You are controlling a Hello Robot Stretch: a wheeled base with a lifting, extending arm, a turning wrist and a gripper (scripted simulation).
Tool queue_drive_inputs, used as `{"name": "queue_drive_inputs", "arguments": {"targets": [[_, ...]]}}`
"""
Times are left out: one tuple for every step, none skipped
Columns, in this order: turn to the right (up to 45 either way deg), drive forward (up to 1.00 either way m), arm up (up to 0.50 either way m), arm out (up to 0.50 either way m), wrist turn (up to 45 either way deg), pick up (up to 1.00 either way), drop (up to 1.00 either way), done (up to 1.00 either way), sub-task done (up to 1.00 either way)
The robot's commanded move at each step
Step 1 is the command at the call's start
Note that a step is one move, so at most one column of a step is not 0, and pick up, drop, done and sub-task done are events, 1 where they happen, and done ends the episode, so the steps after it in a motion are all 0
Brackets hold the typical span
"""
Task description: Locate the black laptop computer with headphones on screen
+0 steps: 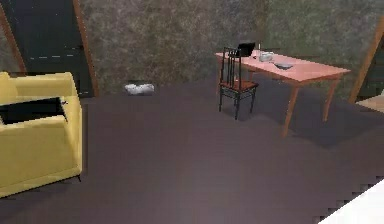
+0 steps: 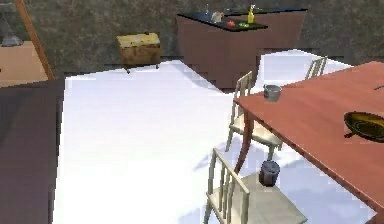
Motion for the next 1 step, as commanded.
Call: {"name": "queue_drive_inputs", "arguments": {"targets": [[0.0,0.15,0.0,0.0,0.0,0.0,0.0,0.0,0.0]]}}
